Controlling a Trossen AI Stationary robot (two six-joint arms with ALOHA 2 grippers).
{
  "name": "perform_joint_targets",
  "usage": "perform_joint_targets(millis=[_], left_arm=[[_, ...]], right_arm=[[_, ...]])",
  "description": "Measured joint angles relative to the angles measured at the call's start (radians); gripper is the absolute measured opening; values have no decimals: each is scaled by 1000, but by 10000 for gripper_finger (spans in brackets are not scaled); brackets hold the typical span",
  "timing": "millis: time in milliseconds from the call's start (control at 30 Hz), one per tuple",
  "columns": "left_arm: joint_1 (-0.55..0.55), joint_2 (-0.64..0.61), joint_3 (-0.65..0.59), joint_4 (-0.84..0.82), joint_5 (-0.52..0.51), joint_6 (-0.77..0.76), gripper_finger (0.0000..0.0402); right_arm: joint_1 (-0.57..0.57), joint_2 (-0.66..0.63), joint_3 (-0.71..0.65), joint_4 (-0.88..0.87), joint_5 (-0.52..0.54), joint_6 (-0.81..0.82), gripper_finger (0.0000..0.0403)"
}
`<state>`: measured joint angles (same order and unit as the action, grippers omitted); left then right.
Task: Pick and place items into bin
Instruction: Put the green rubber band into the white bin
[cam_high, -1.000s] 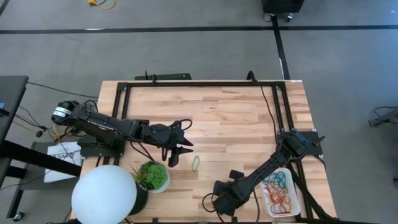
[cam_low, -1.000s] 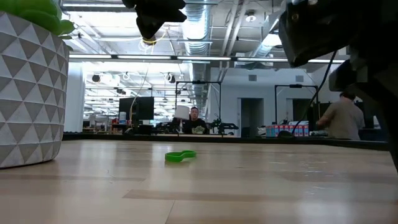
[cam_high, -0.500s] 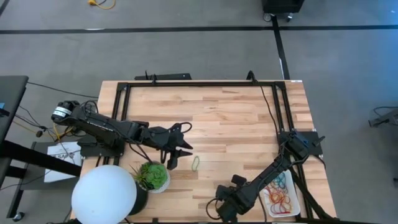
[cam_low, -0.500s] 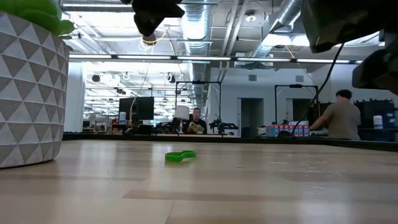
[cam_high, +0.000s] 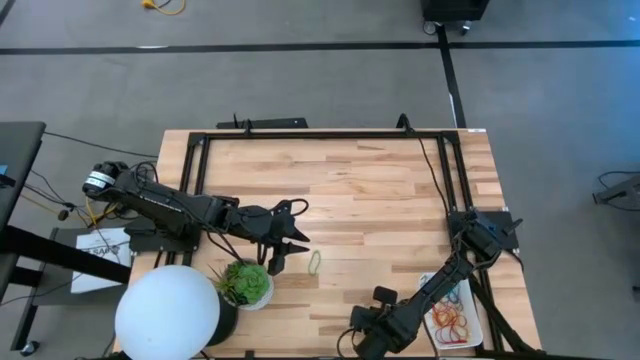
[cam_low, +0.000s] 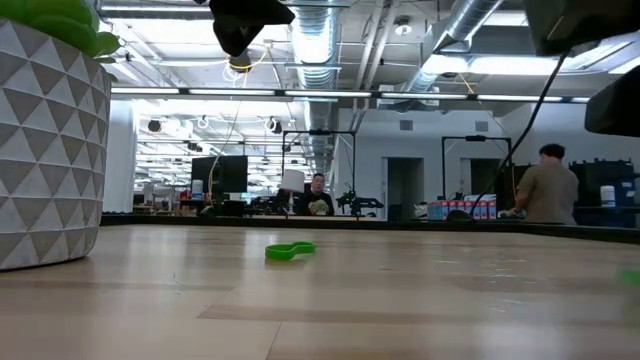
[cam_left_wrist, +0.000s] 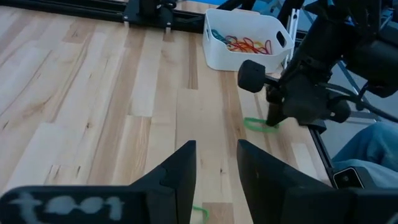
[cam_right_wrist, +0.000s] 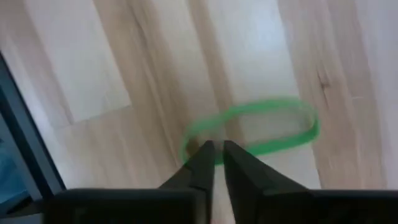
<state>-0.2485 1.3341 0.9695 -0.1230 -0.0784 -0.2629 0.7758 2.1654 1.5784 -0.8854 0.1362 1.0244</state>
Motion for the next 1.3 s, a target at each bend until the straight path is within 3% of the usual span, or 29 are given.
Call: perform_joint_targets(millis=[233, 400, 900, 1100, 1300], left_arm=[[0, 16, 0, 1, -13, 0, 104], [0, 17, -1, 0, -14, 0, 104], [0, 17, -1, 1, -15, -7, 104], [0, 17, -1, 1, -15, -7, 104], [0, 17, -1, 1, -15, -7, 104]], right_arm=[[16, 0, 0, 66, 92, 26, 3], [22, 0, 0, 60, 23, 49, 13], [-10, -4, 0, 23, -39, 68, 108], [-11, -4, 0, 26, -107, 68, 112], [-8, -6, 58, -35, -102, 52, 104]])
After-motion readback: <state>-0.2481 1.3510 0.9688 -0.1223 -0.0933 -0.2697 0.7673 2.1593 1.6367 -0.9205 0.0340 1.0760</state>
